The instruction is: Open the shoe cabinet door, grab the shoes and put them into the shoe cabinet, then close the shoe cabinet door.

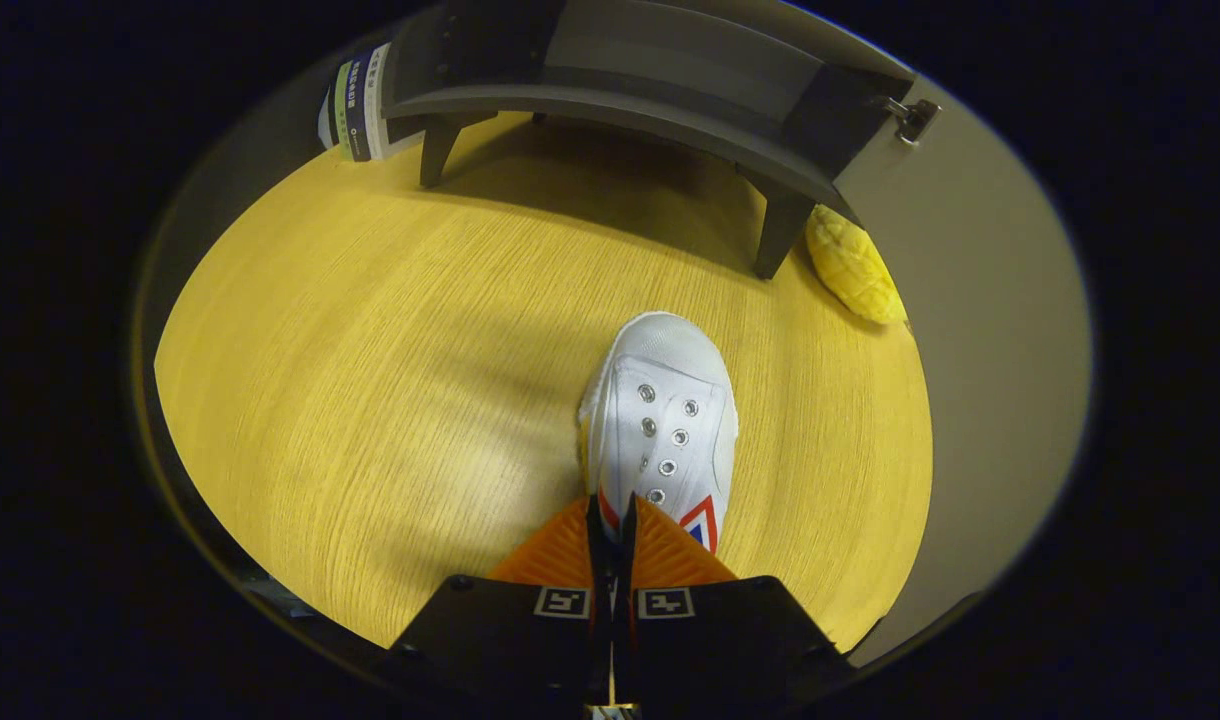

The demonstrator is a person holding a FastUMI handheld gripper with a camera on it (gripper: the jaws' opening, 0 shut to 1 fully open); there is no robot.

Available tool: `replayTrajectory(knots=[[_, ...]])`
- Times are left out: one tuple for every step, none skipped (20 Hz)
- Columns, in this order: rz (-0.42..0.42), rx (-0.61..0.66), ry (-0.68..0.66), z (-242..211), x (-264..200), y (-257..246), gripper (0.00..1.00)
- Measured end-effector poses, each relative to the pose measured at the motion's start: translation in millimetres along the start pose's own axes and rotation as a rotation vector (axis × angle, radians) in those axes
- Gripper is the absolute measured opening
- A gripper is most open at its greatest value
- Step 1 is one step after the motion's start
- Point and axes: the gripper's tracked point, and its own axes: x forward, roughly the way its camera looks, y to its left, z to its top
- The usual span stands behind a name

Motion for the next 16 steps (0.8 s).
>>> replayTrajectory(knots=[[0.008, 0.016, -0.012, 2, -2, 2, 0.03], [0.010, 0.021, -0.027, 4, -9, 2, 0.03], [0.005, 0.018, -0.044, 7, -16, 0, 0.03], [-0.003, 0.012, -0.062, 12, -24, -2, 0.03], [-0.007, 0.014, -0.085, 16, -32, 0, 0.03], [-0.003, 0.020, -0.106, 21, -41, 2, 0.03], [0.002, 0.026, -0.124, 27, -51, 4, 0.03], [0.006, 0.029, -0.142, 32, -64, 5, 0.03], [0.011, 0.030, -0.162, 38, -76, 5, 0.03], [0.016, 0.032, -0.187, 44, -88, 4, 0.03], [0.022, 0.034, -0.210, 49, -101, 4, 0.03], [0.025, 0.037, -0.231, 54, -114, 3, 0.03], [0.031, 0.041, -0.252, 57, -128, 3, 0.03], [0.037, 0.047, -0.278, 61, -144, 4, 0.03], [0.041, 0.050, -0.303, 67, -164, 6, 0.03], [0.042, 0.052, -0.329, 75, -181, 4, 0.02]])
